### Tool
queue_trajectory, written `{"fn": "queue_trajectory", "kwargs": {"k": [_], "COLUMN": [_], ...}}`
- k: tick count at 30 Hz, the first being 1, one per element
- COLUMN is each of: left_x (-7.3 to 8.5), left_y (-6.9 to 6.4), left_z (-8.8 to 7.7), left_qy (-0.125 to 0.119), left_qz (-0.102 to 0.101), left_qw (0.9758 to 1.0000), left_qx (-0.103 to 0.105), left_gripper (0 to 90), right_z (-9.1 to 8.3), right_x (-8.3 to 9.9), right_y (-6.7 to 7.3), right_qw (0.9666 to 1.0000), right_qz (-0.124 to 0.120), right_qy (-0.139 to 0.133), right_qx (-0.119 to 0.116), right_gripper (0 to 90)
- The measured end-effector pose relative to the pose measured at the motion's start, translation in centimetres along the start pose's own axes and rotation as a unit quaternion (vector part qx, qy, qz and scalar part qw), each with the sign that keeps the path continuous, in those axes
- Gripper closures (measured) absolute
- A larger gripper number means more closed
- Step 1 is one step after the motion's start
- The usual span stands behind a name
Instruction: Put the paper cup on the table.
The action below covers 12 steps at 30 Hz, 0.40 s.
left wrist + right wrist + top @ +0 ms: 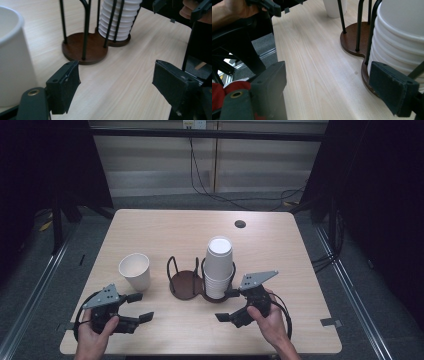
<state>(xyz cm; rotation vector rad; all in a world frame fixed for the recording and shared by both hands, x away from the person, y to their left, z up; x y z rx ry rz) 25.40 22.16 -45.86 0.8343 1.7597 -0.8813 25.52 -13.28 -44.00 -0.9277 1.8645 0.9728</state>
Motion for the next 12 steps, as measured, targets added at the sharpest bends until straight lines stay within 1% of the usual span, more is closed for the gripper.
{"fn": "queue_trajectory", "kwargs": {"k": [2, 3, 5, 6, 8, 9, 10, 11, 12], "left_x": [0.3, 0.4, 0.7, 0.9, 1.1, 1.2, 1.3, 1.5, 1.7], "left_y": [-0.6, -1.0, -1.4, -1.7, -2.2, -2.5, -2.7, -3.0, -3.1], "left_z": [0.6, 0.9, 1.5, 2.1, 2.7, 3.0, 3.2, 3.5, 3.7], "left_qy": [-0.007, -0.015, -0.039, -0.04, -0.021, -0.011, -0.008, -0.006, -0.002], "left_qz": [-0.001, -0.007, -0.037, -0.048, -0.019, -0.01, -0.004, -0.004, -0.003], "left_qw": [1.0, 0.9998, 0.9985, 0.998, 0.9996, 0.9998, 0.9999, 0.9998, 0.9997], "left_qx": [0.006, 0.009, 0.007, 0.013, 0.009, 0.013, 0.015, 0.021, 0.025], "left_gripper": [21.4, 21.4, 20.9, 20.7, 20.7, 20.7, 20.6, 20.6, 20.5], "right_z": [0.1, 0.2, 0.3, 0.3, 0.4, 0.5, 0.6, 0.6, 0.6], "right_x": [0.1, 0.1, 0.2, 0.3, 0.5, 0.6, 0.7, 0.9, 1.1], "right_y": [0.0, 0.1, 0.0, 0.0, -0.1, -0.1, -0.2, -0.3, -0.4], "right_qw": [1.0, 1.0, 1.0, 1.0, 0.9999, 0.9999, 0.9999, 0.9997, 0.9991], "right_qz": [-0.001, -0.001, 0.0, 0.001, 0.002, 0.003, 0.003, 0.001, 0.004], "right_qy": [0.002, 0.002, 0.001, 0.0, -0.006, -0.007, -0.007, -0.009, -0.013], "right_qx": [0.001, 0.002, 0.001, 0.002, 0.009, 0.011, 0.015, 0.024, 0.039], "right_gripper": [14.8, 14.8, 14.6, 14.4, 14.4, 14.4, 14.4, 14.4, 14.5]}}
Point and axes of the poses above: each handheld gripper's, and its own axes: z roughly forward along the jaws, x roughly out of its underside, y roughly to its left, the point moved 3 cm from there along z, roughly forward along the jaws, and after that the axes turned 12 degrees about -y, right-handed, at the moved point
